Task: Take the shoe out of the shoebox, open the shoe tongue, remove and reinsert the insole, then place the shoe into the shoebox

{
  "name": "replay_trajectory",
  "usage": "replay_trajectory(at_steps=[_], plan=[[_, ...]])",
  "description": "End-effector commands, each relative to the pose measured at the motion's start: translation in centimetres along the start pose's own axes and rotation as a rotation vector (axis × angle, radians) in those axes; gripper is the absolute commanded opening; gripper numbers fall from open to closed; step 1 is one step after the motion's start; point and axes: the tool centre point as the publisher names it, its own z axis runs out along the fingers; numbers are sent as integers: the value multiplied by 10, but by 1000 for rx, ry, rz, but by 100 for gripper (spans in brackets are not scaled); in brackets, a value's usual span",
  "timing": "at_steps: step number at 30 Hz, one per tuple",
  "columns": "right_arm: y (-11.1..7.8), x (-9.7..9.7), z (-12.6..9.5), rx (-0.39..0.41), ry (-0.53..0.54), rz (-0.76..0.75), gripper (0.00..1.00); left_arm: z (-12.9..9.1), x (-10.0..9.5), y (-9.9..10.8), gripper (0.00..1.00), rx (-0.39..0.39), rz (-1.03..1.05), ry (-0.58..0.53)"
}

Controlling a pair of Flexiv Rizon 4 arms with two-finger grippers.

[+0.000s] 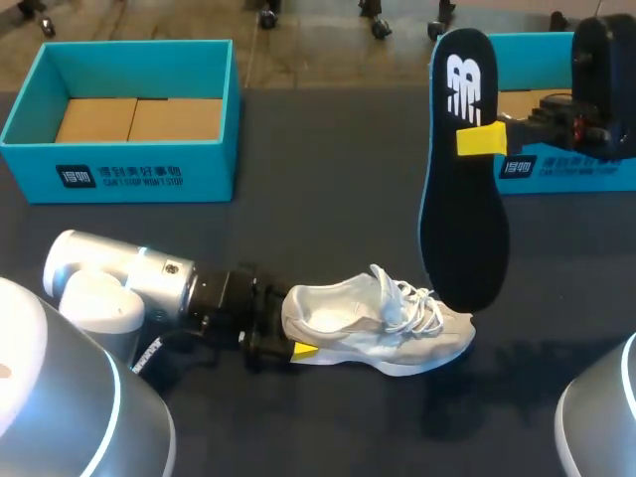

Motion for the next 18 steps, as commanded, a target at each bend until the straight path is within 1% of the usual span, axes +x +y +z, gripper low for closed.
replay_trajectory(at_steps=[1,3,8,13,15,18], plan=[[1,-1,1,3,0,2,0,-5,9,-6,100,-29,0,-24],[1,-1,1,3,0,2,0,-9,11,-5,100,-46,7,-49],[1,-1,1,3,0,2,0,-21,14,-5,100,-94,-14,-52],[1,-1,1,3,0,2,0,-37,14,-7,100,-221,-37,-29],[1,-1,1,3,0,2,0,-46,11,-8,100,-290,-31,-54],[1,-1,1,3,0,2,0,-46,11,-8,100,-290,-31,-54]])
